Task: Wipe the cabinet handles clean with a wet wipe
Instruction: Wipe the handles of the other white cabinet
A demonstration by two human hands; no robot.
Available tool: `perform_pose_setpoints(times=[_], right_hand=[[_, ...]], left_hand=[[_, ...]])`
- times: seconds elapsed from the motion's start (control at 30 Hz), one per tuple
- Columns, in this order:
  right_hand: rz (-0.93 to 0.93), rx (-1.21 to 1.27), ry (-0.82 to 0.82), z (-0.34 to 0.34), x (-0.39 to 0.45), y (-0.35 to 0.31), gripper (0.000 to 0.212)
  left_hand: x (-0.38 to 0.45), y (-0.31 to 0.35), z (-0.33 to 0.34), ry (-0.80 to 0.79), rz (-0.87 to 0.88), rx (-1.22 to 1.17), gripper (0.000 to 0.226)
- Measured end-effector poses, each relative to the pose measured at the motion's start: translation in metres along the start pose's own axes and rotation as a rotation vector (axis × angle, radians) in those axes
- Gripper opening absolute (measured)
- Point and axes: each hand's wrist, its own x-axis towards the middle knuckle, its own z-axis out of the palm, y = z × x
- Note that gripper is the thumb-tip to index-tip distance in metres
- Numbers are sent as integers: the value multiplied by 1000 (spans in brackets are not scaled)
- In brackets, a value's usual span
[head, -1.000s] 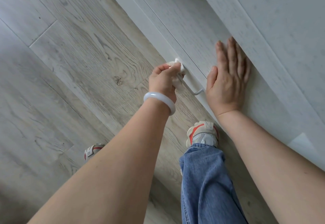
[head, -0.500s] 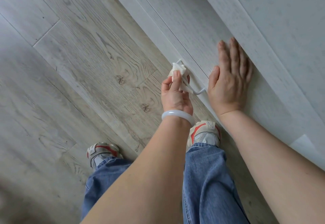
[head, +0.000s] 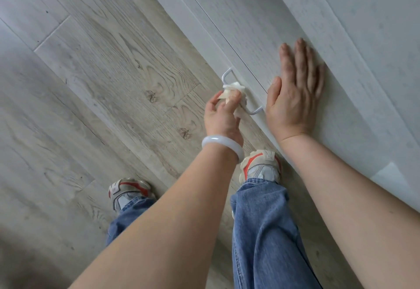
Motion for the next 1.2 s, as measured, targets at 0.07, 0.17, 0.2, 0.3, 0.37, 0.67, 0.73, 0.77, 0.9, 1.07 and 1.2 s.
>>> perform_pose_setpoints(times=[0.07, 0.17, 0.2, 0.3, 0.37, 0.67, 0.73, 0.77, 0.9, 1.07, 1.2], right_hand=[[7, -3, -23, -1, 1, -1, 28], [-1, -15, -75, -4, 2, -1, 27], [-7, -15, -80, -4, 2, -1, 27], [9, -18, -105, -6, 3, -1, 29], [0, -19, -96, -3, 2, 0, 29], [-32, -71, -353, -13, 2, -1, 42], [-23, -14, -328, -17, 4, 0, 44], [-51, -13, -388, -17, 3, 2, 46], [8, 14, -360, -14, 4, -1, 41], [28, 36, -397, -18, 10, -2, 30], [28, 150, -261, -22, 7, -5, 15]], left_hand=[[-7, -18, -1, -12, -25, 70, 42], [-5, -20, -1, -35, -5, 233, 44], [0, -12, 0, -30, 5, 262, 47], [19, 14, -1, -57, 26, 230, 54], [15, 12, -1, -83, 47, 238, 49], [9, -11, -11, -186, 37, 341, 42], [9, -6, -14, -270, 29, 362, 45], [8, -4, -15, -321, 27, 367, 47], [13, 17, -12, -460, -49, 430, 41], [25, 60, -13, -441, -160, 249, 42], [22, 36, -13, -231, -127, 173, 28]])
